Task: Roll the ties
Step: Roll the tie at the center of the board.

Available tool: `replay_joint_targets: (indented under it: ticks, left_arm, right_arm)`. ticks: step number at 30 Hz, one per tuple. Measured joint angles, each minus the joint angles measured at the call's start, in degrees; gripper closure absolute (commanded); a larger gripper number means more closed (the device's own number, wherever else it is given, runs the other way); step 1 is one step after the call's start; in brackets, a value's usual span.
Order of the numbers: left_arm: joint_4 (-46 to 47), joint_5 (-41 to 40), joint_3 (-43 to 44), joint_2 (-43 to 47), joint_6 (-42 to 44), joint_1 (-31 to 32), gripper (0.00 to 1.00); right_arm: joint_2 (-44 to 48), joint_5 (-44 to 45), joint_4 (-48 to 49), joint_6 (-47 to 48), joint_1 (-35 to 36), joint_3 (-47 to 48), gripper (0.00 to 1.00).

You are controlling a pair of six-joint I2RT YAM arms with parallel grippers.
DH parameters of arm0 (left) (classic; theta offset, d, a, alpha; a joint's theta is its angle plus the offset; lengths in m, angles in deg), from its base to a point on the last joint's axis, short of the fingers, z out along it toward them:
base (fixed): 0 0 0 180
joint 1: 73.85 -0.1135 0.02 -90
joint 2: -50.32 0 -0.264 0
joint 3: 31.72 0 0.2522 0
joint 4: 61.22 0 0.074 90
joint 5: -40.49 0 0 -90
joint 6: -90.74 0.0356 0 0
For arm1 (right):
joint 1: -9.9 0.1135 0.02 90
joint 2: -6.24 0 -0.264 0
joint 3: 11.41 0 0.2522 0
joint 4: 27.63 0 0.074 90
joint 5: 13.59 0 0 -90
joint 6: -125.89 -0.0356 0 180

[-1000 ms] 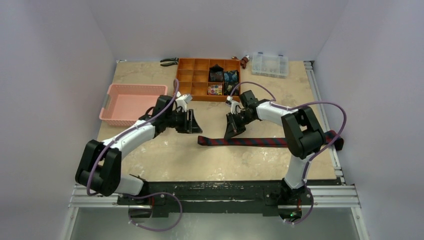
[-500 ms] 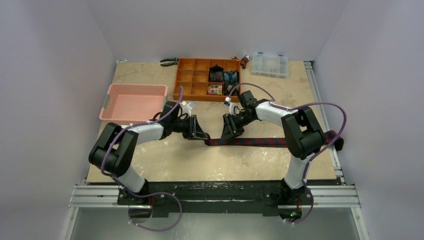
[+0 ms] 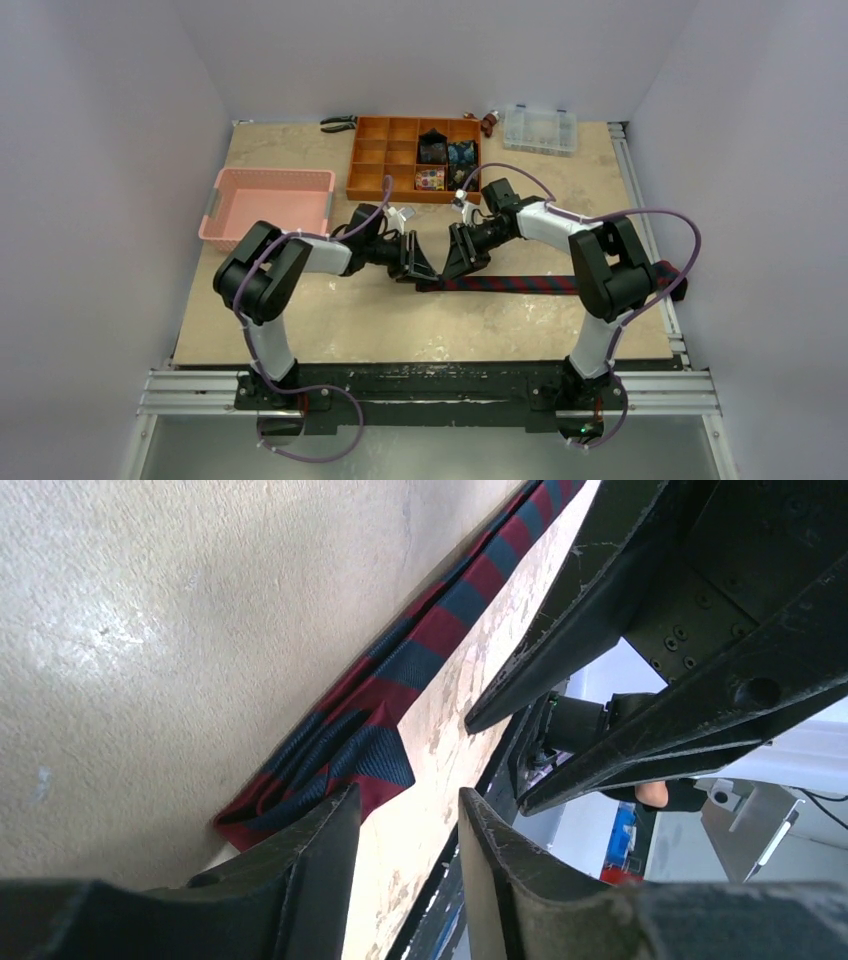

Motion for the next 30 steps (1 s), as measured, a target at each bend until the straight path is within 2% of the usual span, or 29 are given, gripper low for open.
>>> replay_joint_targets:
  ticks: [6,10,24,26,30]
  left_arm:
    - [1.68,0.15,0.09,-2.45,-1.46,0.04,0.85]
    - [1.86,0.09,0.09,-3.91,-2.19,-0.11,0.91]
    - [2.56,0.11,0.46,-5.05,-2.71,-0.17,0.92]
    - [2.54,0.13,0.68,-5.27,-2.71,-0.17,0.92]
    - [2.56,0.13,1.01,-5.57,-2.69,-0.13,0.89]
  right_arm:
    - [-1.46,0.42,0.26,-0.92,0.00,0.00,0.72]
    - [-2.69,1.64,0.20,-1.44,0.04,0.00,0.73]
    - [-6.75,3.26,2.32,-4.94,0.76,0.98,0.69]
    - [-6.75,3.23,2.99,-5.33,0.85,1.16,0.72]
    - [-6.78,3.54,3.72,-5.44,1.11,1.25,0.89]
